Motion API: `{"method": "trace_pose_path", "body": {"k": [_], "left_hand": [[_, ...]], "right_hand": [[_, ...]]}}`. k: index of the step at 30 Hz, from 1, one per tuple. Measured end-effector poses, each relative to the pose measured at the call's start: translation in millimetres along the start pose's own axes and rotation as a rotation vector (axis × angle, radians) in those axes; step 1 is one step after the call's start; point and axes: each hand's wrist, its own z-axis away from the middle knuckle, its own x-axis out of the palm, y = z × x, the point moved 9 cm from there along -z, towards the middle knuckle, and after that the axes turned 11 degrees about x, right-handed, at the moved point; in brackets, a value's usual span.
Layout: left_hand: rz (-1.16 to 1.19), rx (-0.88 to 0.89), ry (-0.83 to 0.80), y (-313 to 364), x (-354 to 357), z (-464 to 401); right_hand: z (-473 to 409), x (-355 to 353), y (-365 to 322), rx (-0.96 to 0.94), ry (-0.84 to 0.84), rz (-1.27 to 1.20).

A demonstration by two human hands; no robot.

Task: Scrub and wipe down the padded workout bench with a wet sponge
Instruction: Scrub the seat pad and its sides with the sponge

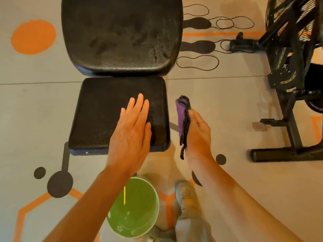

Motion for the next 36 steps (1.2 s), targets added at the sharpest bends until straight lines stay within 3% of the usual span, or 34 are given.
{"method": "trace_pose_path", "body": {"k": [7, 13, 19, 24, 29, 34, 36], "left_hand": [[-0.053, 0.036, -0.084, -2, 22, -11], [-0.067, 0.037, -0.051, 0, 25, -12], [-0.071, 0.037, 0.006, 3, 22, -10], [-0.083, 0.021, 0.016, 1, 24, -8], [-0.101, 0.023, 0.014, 2, 25, -8], [-0.075, 0.022, 0.025, -2, 27, -7], [-0.082, 0.021, 0.017, -1, 27, -7]], "right_hand": [[-21, 16, 26, 0.232, -0.073, -0.249], [-34, 30, 29, 0.262, -0.184, -0.396], [-33, 55, 12, -0.077, -0.328, -0.052], [3, 49, 22, -0.227, -0.402, 0.033], [-78, 88, -24, -0.228, -0.222, 0.15], [15, 49, 13, -0.485, -0.273, 0.239], [-6, 56, 9, -0.467, -0.26, 0.235]]}}
